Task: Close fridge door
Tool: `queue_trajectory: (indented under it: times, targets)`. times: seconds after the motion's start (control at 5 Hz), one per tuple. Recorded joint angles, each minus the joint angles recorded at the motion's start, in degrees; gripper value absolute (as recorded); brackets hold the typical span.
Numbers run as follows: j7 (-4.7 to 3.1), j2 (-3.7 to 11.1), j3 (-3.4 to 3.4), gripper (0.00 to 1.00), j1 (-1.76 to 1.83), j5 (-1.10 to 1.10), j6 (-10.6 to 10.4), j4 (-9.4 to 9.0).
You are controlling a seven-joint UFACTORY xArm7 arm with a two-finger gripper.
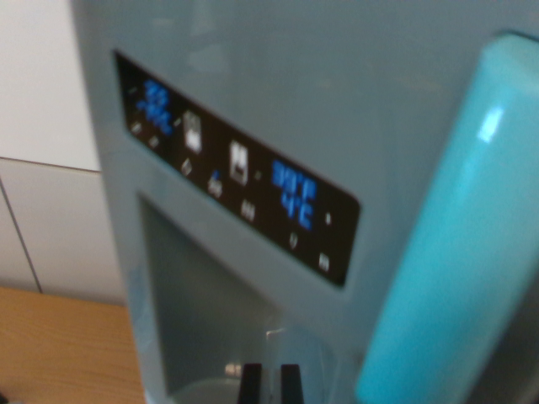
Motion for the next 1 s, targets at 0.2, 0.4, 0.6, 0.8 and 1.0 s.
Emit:
queue_trajectory:
  times: [0.2,0.4,0.6,0.8,1.0]
  targets:
    - [0.00,3.42,-0.60,1.00,-0.09,0.00,-0.57,2.32]
    - [0.00,3.42,-0.60,1.00,-0.09,0.00,-0.57,2.32]
    - [0.00,5.92,-2.15,1.00,-0.11,0.00,-1.90,4.02]
    - [0.00,5.92,-2.15,1.00,-0.11,0.00,-1.90,4.02]
    - [0.00,7.43,-3.95,1.00,-0.11,0.00,-1.92,4.88]
